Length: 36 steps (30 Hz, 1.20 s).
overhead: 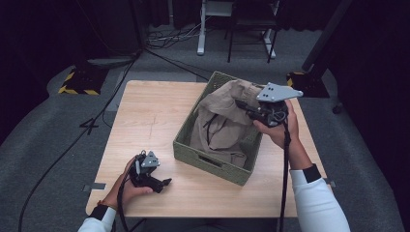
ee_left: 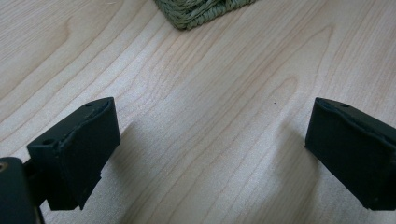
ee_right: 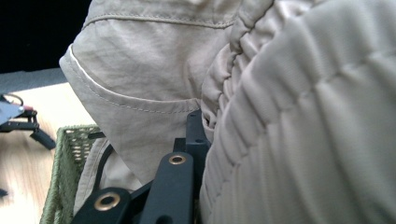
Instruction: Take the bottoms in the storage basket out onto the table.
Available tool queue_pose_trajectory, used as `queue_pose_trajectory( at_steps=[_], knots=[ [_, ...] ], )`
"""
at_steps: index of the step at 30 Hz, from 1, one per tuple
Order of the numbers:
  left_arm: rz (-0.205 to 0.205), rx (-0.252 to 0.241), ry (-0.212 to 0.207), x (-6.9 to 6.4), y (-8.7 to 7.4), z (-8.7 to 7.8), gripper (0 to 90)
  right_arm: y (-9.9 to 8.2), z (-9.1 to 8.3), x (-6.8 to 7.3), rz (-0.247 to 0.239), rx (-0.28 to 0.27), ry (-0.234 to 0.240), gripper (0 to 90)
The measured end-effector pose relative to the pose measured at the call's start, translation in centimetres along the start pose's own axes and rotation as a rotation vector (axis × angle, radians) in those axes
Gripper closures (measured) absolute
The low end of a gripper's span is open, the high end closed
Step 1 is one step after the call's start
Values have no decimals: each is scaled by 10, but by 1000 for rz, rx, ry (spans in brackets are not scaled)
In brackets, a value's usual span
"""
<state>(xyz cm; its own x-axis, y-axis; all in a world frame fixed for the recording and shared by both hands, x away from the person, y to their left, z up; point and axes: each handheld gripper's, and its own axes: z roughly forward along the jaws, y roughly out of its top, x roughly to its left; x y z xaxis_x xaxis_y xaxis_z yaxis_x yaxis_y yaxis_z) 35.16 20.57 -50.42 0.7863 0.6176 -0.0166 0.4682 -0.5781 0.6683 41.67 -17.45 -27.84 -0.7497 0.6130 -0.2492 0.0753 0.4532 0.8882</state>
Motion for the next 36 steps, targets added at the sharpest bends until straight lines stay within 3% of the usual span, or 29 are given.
queue_pose_trajectory(
  at_steps=[14, 25, 36],
  knots=[
    [-5, 0, 5, 0, 0, 0, 35, 20, -48, -17, 7, -84, -78, 810],
    [-9, -1, 7, 0, 0, 0, 35, 31, -68, -24, 5, -114, -113, 810],
    [-9, -2, 8, 0, 0, 0, 36, 36, -99, -35, 16, -145, -167, 810]
  ],
)
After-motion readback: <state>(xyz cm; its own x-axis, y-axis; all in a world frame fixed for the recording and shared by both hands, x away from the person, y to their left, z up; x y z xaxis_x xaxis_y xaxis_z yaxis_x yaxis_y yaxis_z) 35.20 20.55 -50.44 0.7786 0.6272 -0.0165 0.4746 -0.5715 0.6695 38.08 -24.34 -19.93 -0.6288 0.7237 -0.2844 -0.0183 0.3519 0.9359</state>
